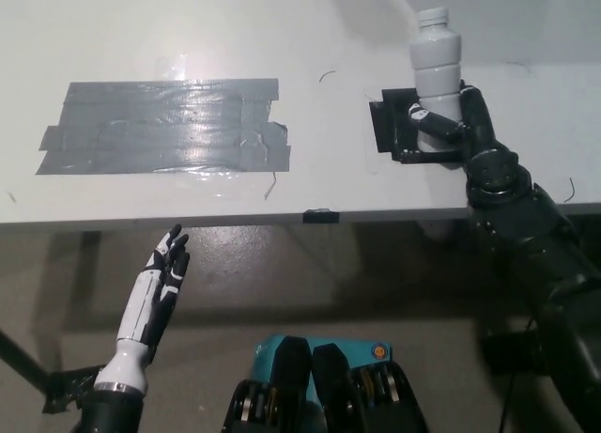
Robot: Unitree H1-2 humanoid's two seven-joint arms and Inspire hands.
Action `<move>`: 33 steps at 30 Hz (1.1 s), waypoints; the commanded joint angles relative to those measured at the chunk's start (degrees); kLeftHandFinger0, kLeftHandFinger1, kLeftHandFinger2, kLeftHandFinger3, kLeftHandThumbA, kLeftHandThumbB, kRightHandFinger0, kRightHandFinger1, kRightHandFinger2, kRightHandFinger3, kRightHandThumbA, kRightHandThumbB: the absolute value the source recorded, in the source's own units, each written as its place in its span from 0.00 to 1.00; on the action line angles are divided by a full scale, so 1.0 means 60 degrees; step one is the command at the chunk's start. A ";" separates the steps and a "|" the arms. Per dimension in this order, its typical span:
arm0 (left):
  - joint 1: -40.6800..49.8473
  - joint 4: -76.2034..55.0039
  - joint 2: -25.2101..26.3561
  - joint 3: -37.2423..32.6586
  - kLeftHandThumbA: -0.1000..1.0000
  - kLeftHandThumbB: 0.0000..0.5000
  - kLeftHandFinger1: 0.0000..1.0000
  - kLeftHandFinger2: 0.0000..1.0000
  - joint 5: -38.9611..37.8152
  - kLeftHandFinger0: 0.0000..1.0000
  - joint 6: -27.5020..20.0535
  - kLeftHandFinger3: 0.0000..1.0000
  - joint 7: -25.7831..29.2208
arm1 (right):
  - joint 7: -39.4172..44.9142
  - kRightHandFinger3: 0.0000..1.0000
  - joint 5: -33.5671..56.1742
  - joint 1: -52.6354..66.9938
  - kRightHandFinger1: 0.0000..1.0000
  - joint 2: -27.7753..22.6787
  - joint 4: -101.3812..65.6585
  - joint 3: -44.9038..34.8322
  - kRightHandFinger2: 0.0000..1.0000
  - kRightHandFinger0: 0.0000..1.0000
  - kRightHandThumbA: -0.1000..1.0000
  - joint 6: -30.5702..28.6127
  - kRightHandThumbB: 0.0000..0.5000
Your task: A white bottle is kept in the middle of the desk infront of the robot and the robot picks it up with its right hand and passes it to a person
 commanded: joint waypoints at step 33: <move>-0.0224 -0.0490 0.0315 -0.0196 0.95 0.07 1.00 1.00 0.0054 1.00 0.0271 1.00 -0.0152 | 0.0031 0.80 -0.0413 -0.1106 0.52 0.1437 -0.0143 0.0738 0.85 0.03 0.00 -0.0242 0.33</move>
